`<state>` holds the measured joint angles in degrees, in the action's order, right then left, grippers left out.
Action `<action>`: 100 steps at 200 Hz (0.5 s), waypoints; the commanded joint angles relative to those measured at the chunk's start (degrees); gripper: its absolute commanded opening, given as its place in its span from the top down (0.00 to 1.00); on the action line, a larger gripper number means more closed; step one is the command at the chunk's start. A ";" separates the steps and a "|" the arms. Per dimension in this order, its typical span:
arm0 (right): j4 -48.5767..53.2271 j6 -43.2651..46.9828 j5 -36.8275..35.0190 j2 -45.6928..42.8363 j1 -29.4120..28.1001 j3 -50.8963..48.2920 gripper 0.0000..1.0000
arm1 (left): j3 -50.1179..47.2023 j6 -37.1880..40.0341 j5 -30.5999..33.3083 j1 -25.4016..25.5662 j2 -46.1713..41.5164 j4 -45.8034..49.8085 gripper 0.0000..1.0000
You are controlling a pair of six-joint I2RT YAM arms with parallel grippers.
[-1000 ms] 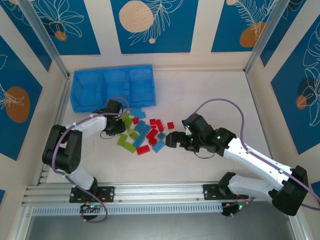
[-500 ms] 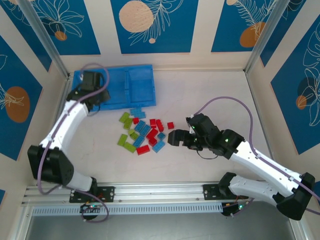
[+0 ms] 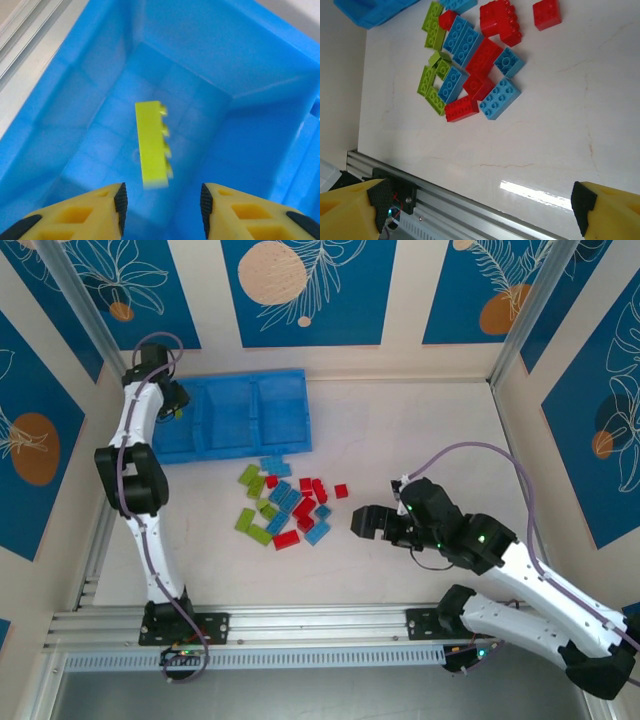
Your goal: Sort the legos into containers by color
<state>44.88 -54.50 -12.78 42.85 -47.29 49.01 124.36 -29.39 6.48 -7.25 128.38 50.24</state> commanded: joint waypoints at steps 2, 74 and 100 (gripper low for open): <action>1.82 -2.11 -5.42 -1.26 0.37 -1.61 0.06 | 1.85 0.05 -5.68 0.23 -5.53 3.13 0.54; -9.46 14.10 -3.65 20.03 10.35 2.98 0.05 | -29.53 6.51 -13.62 16.83 -44.03 -6.64 0.55; -14.15 19.34 2.40 32.85 14.16 7.53 0.06 | -43.21 9.69 -19.08 28.59 -56.90 -9.36 0.53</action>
<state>36.80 -42.78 -16.23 67.61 -35.83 51.72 92.20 -24.64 -6.04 13.93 79.18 43.22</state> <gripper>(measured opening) 0.945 0.456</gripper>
